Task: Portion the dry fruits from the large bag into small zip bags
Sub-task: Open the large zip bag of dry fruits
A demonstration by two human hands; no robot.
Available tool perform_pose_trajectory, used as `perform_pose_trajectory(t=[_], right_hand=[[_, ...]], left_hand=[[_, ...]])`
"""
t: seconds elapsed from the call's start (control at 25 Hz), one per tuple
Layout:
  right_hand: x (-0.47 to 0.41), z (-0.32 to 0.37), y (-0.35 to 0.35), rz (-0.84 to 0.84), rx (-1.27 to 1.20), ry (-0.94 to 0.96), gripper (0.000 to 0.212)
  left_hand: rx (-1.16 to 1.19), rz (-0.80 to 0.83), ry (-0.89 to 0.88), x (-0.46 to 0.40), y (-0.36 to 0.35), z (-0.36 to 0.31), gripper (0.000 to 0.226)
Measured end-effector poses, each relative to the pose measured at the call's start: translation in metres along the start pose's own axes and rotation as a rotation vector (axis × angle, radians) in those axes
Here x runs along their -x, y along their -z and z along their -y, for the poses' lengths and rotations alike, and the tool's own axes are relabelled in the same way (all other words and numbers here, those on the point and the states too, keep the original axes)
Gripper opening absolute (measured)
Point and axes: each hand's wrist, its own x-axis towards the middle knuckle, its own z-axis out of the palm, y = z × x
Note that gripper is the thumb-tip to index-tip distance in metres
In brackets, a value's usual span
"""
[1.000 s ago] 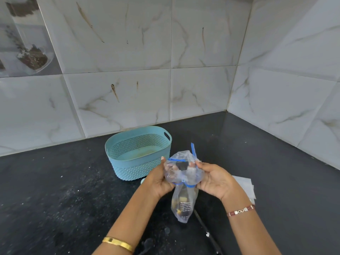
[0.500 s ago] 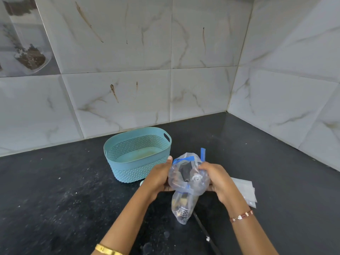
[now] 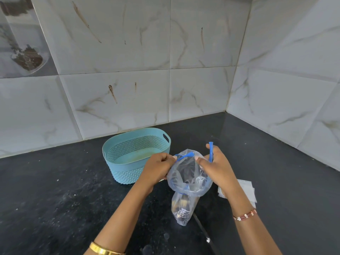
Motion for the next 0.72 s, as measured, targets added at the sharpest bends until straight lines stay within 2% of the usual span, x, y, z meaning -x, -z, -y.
perform_pose_trajectory(t=[0.12, 0.28, 0.4, 0.56, 0.64, 0.72], right_hand=[[0.002, 0.000, -0.002, -0.022, 0.113, 0.064, 0.054], [0.005, 0.001, 0.000, -0.109, 0.232, 0.171, 0.074], [0.004, 0.003, 0.003, -0.040, 0.183, 0.128, 0.089], [0.006, 0.001, 0.008, 0.058, 0.144, 0.079, 0.086], [0.007, 0.001, 0.009, 0.054, 0.279, 0.075, 0.083], [0.007, 0.001, 0.007, 0.029, 0.474, 0.063, 0.084]], left_hand=[[0.060, 0.011, -0.009, -0.001, 0.002, 0.000, 0.030], [0.139, 0.026, 0.023, -0.001, 0.005, -0.001, 0.036], [0.228, 0.060, 0.088, -0.004, 0.005, -0.001, 0.033], [0.234, 0.071, 0.123, -0.004, 0.002, -0.001, 0.026], [0.188, 0.051, 0.096, -0.005, 0.001, -0.002, 0.017], [0.145, 0.028, 0.039, -0.003, 0.002, -0.003, 0.026]])
